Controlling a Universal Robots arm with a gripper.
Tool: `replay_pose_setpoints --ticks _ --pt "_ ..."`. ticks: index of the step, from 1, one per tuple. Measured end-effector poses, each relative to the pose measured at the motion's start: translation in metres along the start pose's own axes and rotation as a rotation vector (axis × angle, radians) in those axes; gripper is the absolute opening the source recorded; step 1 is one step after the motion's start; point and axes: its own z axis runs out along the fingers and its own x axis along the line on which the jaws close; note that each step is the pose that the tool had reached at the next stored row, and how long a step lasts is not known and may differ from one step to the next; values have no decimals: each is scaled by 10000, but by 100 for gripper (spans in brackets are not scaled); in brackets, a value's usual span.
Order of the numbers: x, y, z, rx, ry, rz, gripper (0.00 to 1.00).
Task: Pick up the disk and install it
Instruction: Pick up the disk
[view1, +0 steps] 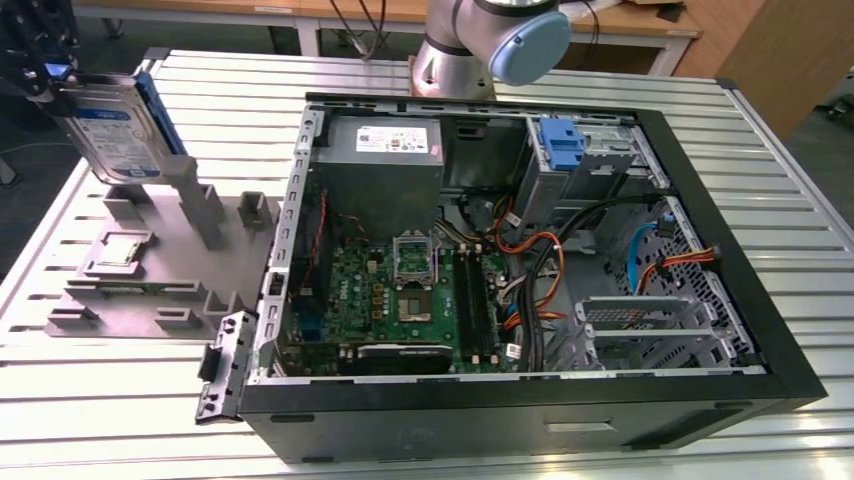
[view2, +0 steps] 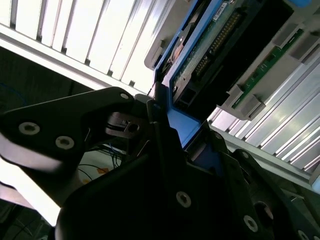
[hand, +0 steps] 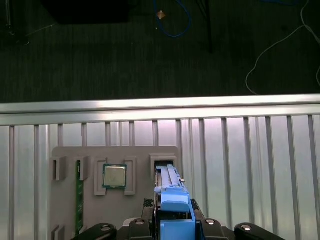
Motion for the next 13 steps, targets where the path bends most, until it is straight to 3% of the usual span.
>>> replay_pose_setpoints --ticks 13 --pt "-8 7 -138 -1 3 1 36"
